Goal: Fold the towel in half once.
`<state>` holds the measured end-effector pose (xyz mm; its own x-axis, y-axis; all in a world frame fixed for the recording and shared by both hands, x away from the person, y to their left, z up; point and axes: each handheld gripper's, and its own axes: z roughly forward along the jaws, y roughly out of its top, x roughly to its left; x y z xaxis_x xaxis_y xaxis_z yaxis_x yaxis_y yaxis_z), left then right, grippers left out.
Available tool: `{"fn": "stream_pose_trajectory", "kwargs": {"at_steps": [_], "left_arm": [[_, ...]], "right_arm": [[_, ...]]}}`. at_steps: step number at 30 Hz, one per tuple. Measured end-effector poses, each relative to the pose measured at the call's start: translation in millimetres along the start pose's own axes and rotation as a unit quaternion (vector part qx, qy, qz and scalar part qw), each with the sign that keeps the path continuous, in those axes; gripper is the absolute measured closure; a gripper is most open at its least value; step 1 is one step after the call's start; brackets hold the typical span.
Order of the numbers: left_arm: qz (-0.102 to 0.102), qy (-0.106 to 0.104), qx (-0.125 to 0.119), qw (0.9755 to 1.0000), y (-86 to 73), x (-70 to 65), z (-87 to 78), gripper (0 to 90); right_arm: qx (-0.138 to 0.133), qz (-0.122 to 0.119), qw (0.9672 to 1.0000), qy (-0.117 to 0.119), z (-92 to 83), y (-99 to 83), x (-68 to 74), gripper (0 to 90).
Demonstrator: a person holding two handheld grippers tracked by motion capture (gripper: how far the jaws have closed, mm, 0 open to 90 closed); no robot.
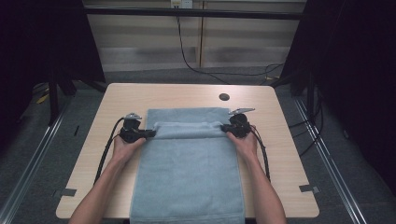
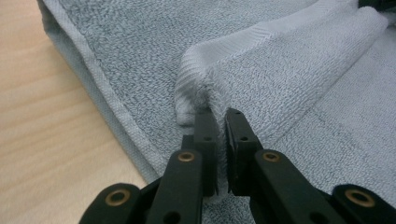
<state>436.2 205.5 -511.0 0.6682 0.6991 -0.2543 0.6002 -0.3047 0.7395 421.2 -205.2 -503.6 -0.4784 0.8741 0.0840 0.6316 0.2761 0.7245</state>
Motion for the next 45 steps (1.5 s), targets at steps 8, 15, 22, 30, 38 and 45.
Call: {"fn": "stream_pose_trajectory", "kwargs": {"at_steps": [8,15,22,30,38,45], "left_arm": [[-0.023,-0.013,-0.008,0.9996,2.9,6.1,0.0,84.7],[-0.013,-0.029,-0.069,0.9971,23.0,-6.5,-36.1,84.6],[0.036,-0.046,-0.130,0.9898,57.1,-33.6,-96.4,84.4],[0.084,-0.050,-0.155,0.9831,57.3,-69.7,-144.8,84.5],[0.105,-0.067,-0.167,0.9781,56.9,-94.1,-188.1,84.5],[0.092,-0.078,-0.159,0.9799,11.1,-99.2,-184.7,84.2]], "right_arm": [[-0.016,0.023,0.9995,0.012,-3.4,0.6,-5.0,86.4],[-0.084,0.026,0.9952,0.043,-49.9,22.1,-10.9,86.3],[-0.149,-0.007,0.9875,0.052,-108.8,52.0,3.1,86.3],[-0.181,-0.044,0.9801,0.070,-166.0,52.9,25.5,86.3],[-0.198,-0.090,0.9730,0.077,-215.9,46.1,52.5,86.1],[-0.178,-0.094,0.9742,0.101,-217.1,18.3,66.7,86.1]]}}
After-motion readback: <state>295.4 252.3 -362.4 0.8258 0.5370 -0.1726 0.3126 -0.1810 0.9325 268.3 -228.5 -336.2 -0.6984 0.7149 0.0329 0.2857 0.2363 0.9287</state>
